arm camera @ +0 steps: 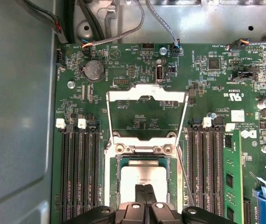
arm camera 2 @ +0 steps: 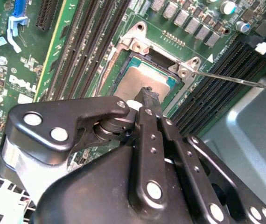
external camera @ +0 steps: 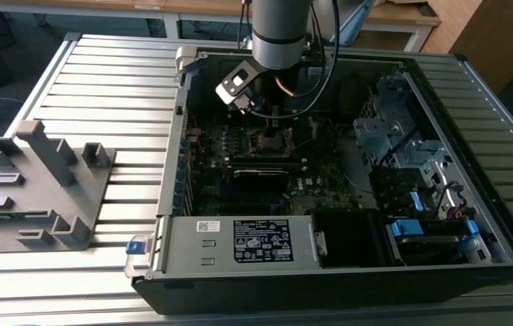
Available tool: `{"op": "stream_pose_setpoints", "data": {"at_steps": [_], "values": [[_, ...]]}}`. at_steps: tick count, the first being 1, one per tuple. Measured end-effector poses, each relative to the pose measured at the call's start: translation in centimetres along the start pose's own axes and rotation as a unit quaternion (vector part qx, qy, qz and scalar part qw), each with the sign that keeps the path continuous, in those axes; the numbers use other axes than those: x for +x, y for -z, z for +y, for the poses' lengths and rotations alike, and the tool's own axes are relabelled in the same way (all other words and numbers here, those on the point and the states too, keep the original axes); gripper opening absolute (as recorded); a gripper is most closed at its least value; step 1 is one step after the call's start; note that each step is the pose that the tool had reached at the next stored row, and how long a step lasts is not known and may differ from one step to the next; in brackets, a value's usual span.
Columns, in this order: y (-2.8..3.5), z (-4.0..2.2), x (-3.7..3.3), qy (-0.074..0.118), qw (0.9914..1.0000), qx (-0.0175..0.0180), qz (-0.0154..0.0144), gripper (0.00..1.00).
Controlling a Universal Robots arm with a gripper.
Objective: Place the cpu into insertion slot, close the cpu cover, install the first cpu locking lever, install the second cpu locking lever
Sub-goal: 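Place the cpu into insertion slot, then close the cpu cover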
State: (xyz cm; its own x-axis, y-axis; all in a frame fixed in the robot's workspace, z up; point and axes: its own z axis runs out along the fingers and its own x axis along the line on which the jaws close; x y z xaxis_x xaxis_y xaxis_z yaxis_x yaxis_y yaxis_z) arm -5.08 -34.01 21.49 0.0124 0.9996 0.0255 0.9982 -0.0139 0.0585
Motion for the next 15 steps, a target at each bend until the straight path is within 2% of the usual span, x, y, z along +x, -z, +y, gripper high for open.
{"op": "stream_pose_setpoints", "data": {"at_steps": [15], "values": [[0.29, 0.01, 0.00, 0.000, 1.00000, 0.0002, -0.0003, 0.11]]}}
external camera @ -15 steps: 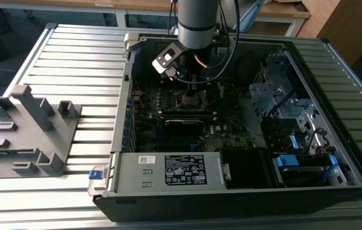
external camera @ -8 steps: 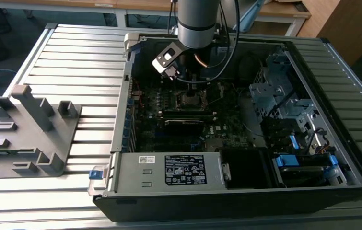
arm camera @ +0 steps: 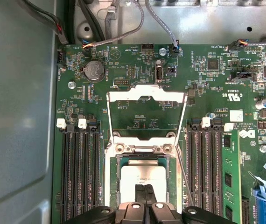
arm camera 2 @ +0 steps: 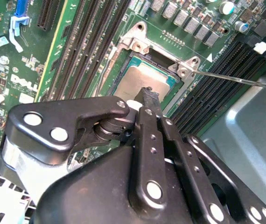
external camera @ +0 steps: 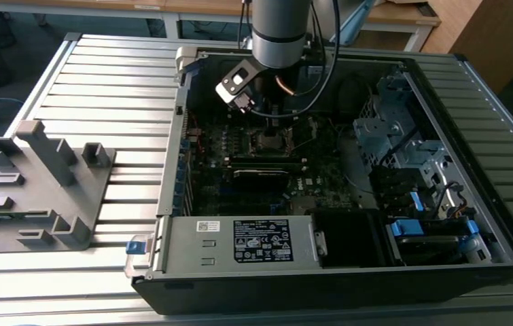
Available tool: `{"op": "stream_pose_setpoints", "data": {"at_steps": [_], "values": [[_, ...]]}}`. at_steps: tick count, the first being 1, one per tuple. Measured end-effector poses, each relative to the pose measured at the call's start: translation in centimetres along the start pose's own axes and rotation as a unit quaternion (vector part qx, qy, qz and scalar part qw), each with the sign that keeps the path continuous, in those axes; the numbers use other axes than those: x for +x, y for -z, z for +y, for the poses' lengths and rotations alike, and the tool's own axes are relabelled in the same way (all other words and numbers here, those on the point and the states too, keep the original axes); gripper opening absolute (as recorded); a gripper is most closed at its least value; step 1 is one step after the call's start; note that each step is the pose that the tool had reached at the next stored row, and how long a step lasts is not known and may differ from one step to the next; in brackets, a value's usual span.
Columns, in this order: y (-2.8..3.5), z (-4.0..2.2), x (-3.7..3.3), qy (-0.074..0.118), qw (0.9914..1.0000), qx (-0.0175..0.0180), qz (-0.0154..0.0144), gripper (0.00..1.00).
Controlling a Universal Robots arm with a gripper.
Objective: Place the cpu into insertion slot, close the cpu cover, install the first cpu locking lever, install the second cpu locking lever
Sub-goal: 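Close the cpu cover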
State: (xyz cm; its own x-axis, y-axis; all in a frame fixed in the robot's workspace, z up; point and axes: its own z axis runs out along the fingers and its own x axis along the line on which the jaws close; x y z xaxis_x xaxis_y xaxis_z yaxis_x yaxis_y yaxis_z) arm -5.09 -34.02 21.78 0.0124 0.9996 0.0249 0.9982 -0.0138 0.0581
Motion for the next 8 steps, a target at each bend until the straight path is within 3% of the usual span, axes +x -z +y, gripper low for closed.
{"op": "stream_pose_setpoints", "data": {"at_steps": [8], "values": [[0.42, 0.03, 0.02, 0.000, 1.00000, -0.0001, 0.0002, 0.11]]}}
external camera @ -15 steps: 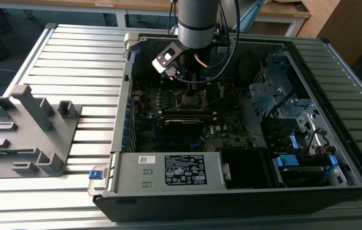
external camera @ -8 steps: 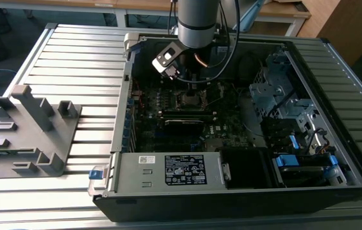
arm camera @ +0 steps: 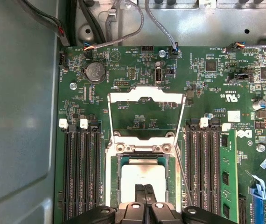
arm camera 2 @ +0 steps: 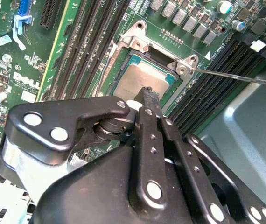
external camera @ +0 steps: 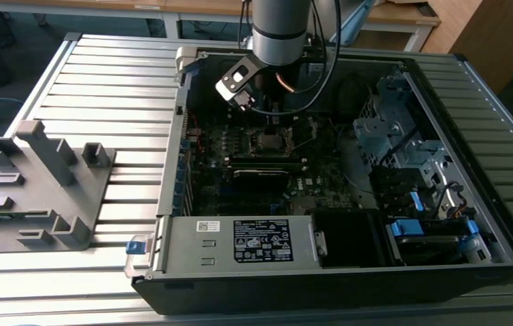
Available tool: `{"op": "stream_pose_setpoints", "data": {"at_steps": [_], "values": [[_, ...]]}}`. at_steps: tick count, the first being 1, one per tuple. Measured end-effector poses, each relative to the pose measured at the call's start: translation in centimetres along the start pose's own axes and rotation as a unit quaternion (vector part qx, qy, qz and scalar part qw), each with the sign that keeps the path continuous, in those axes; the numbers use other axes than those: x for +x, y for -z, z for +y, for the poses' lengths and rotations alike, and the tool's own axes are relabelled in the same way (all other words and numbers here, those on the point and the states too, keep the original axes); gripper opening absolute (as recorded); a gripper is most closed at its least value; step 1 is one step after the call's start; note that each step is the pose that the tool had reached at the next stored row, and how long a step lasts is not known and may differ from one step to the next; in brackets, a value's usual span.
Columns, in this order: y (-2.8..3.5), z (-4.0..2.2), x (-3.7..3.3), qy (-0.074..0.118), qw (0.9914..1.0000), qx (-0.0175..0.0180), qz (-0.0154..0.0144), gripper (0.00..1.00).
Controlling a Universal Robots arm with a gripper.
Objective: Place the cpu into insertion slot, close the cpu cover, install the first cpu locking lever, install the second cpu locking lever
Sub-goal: 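Close the cpu cover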
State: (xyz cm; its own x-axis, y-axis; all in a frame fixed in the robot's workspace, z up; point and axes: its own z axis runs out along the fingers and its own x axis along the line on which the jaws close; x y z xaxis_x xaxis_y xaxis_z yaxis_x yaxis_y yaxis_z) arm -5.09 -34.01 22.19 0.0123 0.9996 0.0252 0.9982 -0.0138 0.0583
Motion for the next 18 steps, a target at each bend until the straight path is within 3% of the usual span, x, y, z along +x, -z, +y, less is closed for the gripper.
{"op": "stream_pose_setpoints", "data": {"at_steps": [11, 18], "values": [[0.15, 0.01, 0.00, 0.000, 1.00000, 0.0000, -0.0001, 0.11], [1.40, 0.08, 0.03, 0.000, 1.00000, 0.0001, -0.0001, 0.11]]}}
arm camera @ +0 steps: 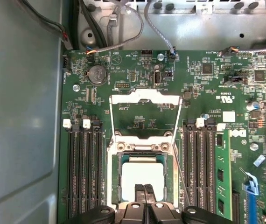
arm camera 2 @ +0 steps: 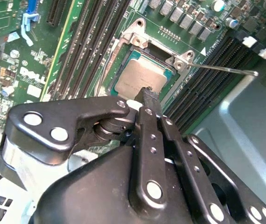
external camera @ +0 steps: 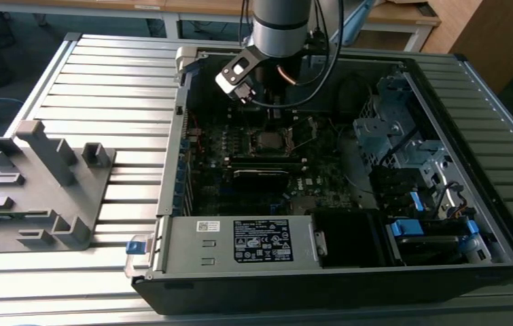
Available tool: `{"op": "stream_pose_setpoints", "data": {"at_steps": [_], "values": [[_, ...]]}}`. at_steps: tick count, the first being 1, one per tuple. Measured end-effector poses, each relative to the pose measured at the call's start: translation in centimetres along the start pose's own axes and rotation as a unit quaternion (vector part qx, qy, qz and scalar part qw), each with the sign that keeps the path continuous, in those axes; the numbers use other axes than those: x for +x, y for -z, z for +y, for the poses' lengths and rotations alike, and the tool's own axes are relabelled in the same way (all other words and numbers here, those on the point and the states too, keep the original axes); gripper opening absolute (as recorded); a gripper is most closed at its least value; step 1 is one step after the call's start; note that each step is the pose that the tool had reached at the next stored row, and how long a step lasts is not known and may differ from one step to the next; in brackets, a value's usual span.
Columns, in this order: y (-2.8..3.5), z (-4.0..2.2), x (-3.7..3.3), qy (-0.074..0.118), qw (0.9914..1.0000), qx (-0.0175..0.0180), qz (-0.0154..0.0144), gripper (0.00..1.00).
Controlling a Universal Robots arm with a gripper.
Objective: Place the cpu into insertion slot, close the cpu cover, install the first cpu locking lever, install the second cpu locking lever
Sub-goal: 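Close the cpu cover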
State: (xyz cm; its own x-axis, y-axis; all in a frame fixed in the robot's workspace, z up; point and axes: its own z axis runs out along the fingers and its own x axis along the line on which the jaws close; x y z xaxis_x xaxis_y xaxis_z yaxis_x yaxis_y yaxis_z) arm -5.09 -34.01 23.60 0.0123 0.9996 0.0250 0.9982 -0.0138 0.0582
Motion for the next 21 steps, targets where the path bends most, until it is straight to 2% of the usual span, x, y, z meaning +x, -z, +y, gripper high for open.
{"op": "stream_pose_setpoints", "data": {"at_steps": [6, 13, 19, 21], "values": [[1.45, 0.09, 0.04, 0.000, 1.00000, 0.0000, 0.0000, 0.11], [2.68, 0.16, 0.07, 0.000, 1.00000, 0.0000, 0.0001, 0.11], [3.24, 0.24, 0.08, 0.000, 1.00000, 0.0000, 0.0001, 0.11], [3.24, 0.24, 0.08, 0.000, 1.00000, 0.0000, 0.0001, 0.11]]}}
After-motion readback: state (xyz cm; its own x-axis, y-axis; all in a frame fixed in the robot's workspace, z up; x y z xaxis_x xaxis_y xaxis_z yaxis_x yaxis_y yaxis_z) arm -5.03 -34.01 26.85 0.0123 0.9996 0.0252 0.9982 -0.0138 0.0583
